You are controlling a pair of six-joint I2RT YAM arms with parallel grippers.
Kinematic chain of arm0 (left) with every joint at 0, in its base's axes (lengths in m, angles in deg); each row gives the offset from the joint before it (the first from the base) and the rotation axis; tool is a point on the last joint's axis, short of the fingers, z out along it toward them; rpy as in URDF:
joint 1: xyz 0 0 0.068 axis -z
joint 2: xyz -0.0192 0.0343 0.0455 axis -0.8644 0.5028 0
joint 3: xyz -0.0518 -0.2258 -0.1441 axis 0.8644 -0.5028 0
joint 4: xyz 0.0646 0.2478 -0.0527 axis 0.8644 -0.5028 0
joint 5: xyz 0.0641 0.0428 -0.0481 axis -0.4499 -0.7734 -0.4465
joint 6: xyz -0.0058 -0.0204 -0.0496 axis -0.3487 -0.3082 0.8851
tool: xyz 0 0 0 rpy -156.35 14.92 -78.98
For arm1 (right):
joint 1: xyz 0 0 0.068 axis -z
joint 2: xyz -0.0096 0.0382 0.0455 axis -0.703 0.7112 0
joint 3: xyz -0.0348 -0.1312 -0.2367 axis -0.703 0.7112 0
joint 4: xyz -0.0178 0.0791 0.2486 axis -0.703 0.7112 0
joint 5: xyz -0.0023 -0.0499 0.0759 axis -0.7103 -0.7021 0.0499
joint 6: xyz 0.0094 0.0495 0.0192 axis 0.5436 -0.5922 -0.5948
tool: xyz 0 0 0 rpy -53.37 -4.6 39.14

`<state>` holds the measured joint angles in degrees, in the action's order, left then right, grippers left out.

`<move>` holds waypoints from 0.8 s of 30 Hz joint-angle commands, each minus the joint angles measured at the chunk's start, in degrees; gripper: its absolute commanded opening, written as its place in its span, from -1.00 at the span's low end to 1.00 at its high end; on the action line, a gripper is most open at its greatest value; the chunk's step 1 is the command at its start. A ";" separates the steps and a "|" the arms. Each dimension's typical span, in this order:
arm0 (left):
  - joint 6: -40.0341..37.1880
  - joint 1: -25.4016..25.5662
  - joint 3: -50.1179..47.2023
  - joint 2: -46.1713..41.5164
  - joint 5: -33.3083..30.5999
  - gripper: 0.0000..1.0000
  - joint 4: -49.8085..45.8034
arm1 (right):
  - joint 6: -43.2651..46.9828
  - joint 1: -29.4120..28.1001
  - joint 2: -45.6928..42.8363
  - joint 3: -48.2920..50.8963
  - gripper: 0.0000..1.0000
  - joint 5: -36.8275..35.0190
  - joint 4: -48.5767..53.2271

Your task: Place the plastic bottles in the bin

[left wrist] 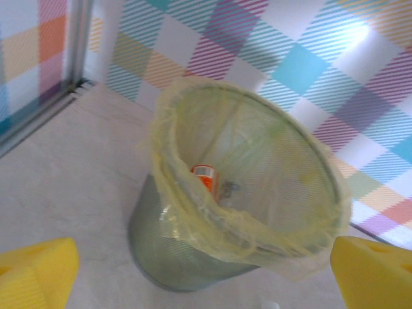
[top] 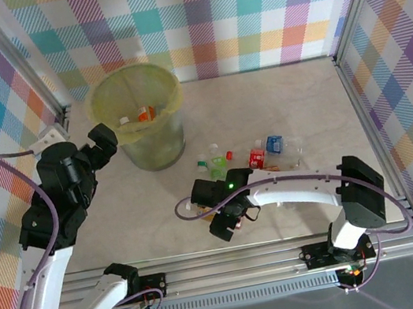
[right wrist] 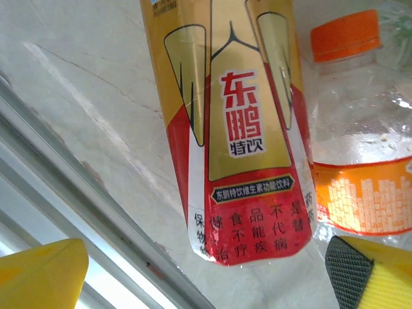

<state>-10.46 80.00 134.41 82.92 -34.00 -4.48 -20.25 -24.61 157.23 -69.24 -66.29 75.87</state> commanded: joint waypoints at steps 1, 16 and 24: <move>1.17 0.47 -0.16 0.28 -6.96 1.00 -2.57 | 4.03 0.11 0.33 -2.12 0.92 -2.23 0.38; 1.59 0.29 -0.99 3.28 -11.32 1.00 -4.08 | 7.91 0.28 7.60 -2.70 0.89 -3.82 -4.41; 1.68 -0.14 -1.63 2.66 -11.52 1.00 -3.64 | 10.13 0.72 10.48 -2.46 0.83 -2.91 -7.43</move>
<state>-9.39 79.98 133.91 86.50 -44.12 -7.83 -12.09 -24.26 166.58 -70.48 -69.50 69.82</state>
